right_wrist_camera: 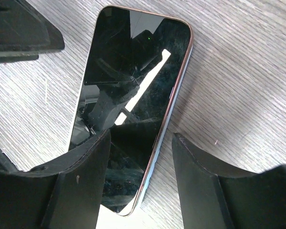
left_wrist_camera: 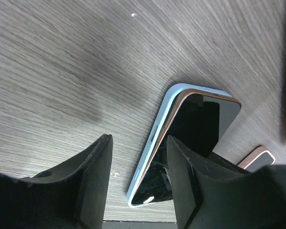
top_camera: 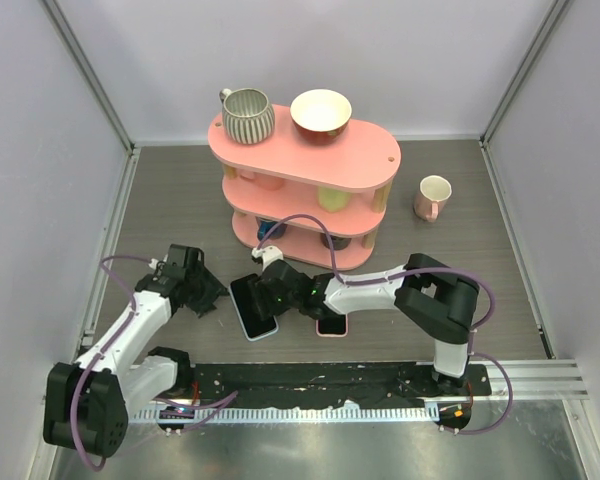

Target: Put the phone into the phone case

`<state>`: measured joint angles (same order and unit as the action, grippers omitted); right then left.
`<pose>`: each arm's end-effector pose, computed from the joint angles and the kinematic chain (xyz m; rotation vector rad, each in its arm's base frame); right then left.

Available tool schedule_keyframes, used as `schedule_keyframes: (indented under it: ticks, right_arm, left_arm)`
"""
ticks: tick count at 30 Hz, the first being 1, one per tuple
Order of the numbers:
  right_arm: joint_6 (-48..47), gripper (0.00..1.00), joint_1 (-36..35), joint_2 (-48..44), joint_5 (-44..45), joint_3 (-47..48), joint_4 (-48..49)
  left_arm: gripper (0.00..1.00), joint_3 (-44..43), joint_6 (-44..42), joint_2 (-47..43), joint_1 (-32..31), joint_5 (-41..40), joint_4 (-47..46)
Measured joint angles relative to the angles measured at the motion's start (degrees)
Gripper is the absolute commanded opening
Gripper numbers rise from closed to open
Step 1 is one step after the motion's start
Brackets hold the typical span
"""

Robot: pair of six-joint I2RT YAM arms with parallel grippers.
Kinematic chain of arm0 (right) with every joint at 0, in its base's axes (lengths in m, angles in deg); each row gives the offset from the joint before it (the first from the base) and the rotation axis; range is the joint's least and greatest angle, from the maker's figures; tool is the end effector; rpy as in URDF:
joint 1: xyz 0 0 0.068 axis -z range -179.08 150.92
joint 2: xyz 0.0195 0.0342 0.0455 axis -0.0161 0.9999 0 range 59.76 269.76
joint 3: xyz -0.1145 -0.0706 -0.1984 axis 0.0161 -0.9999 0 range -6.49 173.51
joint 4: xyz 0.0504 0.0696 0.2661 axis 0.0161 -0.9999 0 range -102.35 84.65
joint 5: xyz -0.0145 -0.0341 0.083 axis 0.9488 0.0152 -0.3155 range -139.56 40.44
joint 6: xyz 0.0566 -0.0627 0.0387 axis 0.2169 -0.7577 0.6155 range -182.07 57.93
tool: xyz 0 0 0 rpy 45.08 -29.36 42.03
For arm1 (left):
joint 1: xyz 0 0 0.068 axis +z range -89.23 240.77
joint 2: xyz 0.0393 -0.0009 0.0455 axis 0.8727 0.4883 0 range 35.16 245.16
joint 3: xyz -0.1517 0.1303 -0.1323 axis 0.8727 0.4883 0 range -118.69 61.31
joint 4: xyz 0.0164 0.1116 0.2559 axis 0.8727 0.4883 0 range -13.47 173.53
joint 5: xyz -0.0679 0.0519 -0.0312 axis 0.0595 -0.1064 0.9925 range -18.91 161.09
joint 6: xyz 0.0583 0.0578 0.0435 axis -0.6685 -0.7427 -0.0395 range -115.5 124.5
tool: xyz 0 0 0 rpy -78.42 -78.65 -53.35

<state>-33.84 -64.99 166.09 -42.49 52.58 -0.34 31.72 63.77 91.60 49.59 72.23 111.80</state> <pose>0.1824 0.3831 0.0749 -0.7139 2.2954 0.6776 0.2250 -0.0462 0.0997 -1.1045 2.4920 -0.4125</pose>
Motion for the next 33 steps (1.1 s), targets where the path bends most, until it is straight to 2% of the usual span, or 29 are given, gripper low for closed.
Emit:
schedule_keyframes:
  ticks: [5,14,24,29,33]
  right_arm:
    - [0.4,0.54,-0.1,0.0,-0.8,-0.5,0.9]
    - [2.0,0.53,-2.4,-0.2,2.9,-1.6,2.6]
    - [5.1,0.67,-5.3,-5.0,4.8,-4.9,-1.6]
    - [4.6,0.66,-5.6,-9.8,4.2,-7.3,-2.2]
    - [4.4,0.61,-5.8,-13.7,3.7,-10.8,-2.3]
  left_arm:
    - [0.53,1.1,-0.2,1.8,0.0,1.8,-2.3]
    - [0.53,1.3,-1.1,4.5,-0.1,3.6,-6.3]
    - [0.53,1.3,-1.6,8.0,-0.3,4.5,-7.7]
    - [0.52,-0.6,-2.4,9.3,-0.4,3.8,-6.5]
    - [0.48,-4.7,-3.0,9.4,-0.4,1.9,-4.7]
